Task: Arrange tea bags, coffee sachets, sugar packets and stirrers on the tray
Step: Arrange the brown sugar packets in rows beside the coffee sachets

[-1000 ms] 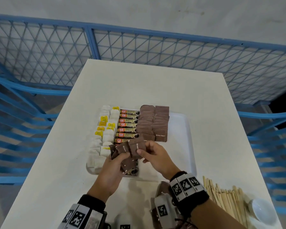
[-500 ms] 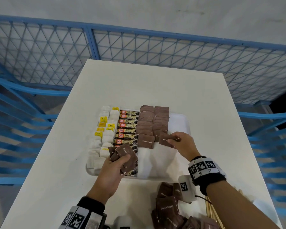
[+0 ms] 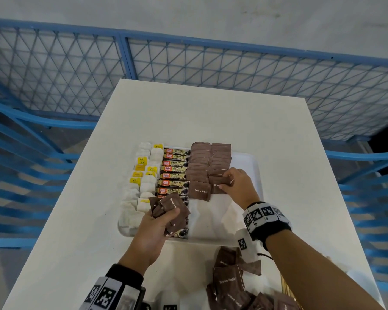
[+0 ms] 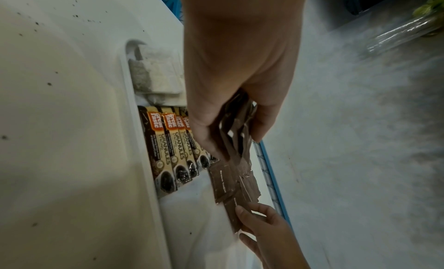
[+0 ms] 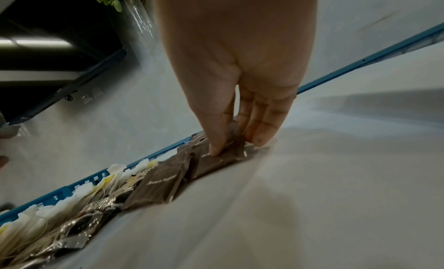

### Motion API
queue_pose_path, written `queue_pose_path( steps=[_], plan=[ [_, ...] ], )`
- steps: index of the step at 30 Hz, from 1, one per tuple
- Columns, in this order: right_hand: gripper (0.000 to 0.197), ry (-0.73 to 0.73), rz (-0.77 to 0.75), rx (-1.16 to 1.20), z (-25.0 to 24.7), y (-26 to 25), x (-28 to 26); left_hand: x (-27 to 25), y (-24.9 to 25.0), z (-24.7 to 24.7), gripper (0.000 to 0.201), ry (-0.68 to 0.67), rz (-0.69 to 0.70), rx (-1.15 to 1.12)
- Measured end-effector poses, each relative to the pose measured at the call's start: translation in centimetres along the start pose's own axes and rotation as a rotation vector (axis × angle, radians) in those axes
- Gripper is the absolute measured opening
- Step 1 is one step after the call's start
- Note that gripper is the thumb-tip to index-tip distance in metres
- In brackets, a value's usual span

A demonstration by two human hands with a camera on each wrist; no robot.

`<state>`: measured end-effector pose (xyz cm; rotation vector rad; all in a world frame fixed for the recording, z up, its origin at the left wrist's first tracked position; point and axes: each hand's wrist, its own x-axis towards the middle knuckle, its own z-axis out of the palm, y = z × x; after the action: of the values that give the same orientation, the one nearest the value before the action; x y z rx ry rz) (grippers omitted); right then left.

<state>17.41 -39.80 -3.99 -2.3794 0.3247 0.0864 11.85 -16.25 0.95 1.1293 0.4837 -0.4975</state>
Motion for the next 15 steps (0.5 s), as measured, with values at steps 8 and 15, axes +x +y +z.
queue_pose_path(
  steps=[8, 15],
  plan=[
    [0.034, 0.160, -0.101, -0.015, 0.5, -0.8, -1.8, 0.0, -0.1, 0.5, 0.027, -0.005, 0.019, -0.015],
    [0.021, -0.282, -0.059, 0.385, 0.7, -6.0, -7.1, -0.2, 0.0, 1.2, 0.024, -0.011, 0.082, 0.005]
  ],
)
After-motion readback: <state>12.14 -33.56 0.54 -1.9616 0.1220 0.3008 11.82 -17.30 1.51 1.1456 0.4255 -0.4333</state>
